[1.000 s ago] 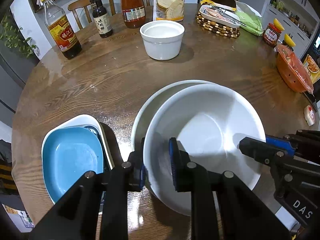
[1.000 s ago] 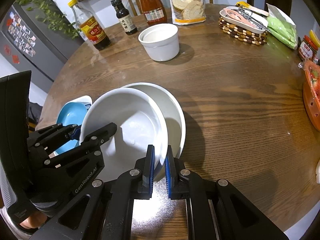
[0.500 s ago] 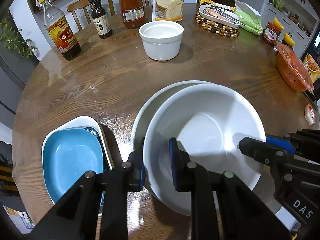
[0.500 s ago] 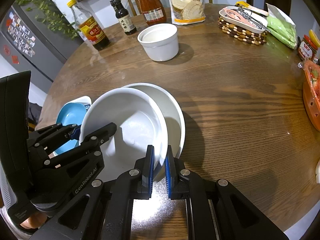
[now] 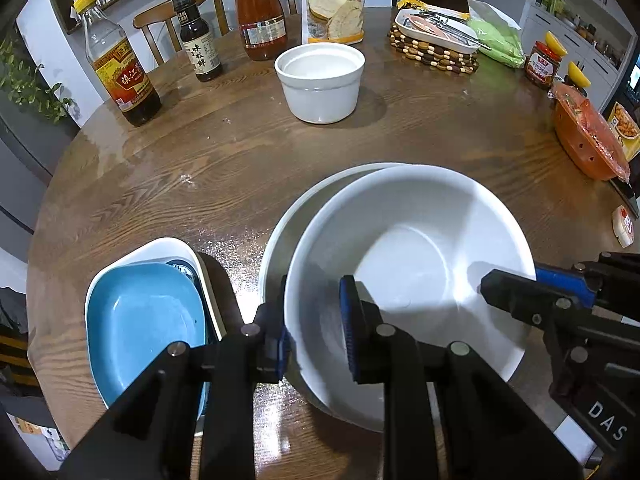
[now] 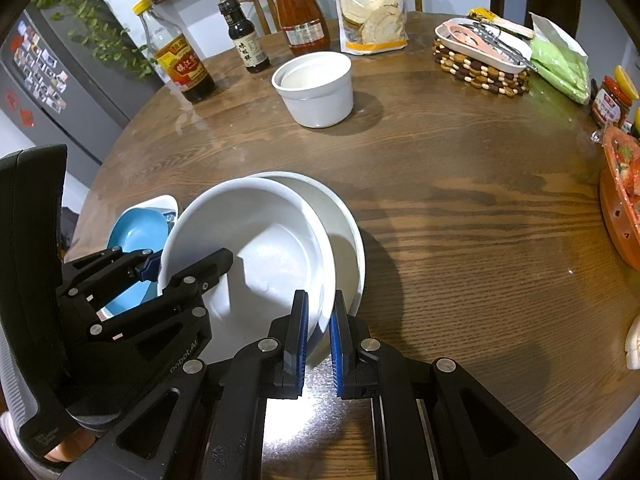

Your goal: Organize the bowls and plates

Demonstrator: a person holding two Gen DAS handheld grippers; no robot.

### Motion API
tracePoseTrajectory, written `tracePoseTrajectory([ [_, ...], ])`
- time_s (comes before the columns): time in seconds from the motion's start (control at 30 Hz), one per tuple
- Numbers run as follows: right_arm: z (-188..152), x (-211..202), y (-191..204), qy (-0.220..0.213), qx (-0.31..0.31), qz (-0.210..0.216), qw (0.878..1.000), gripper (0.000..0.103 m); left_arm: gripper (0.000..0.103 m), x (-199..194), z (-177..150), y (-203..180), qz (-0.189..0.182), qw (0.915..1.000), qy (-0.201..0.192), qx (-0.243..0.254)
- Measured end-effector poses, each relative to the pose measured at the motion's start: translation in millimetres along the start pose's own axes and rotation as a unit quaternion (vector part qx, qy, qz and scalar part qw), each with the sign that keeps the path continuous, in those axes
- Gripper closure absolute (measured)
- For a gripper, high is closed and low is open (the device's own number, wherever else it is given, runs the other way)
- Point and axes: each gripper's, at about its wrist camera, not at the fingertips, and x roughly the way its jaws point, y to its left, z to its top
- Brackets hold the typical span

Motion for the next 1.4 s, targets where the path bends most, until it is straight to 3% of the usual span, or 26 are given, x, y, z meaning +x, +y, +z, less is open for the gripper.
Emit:
tracePoseTrajectory([
  [1.4,1.5,-1.1,-1.0,0.0,0.004,0.003,1.0,0.093,0.077,1.8,1.2,-1.0,0.002,1.0,0.0,0.006],
])
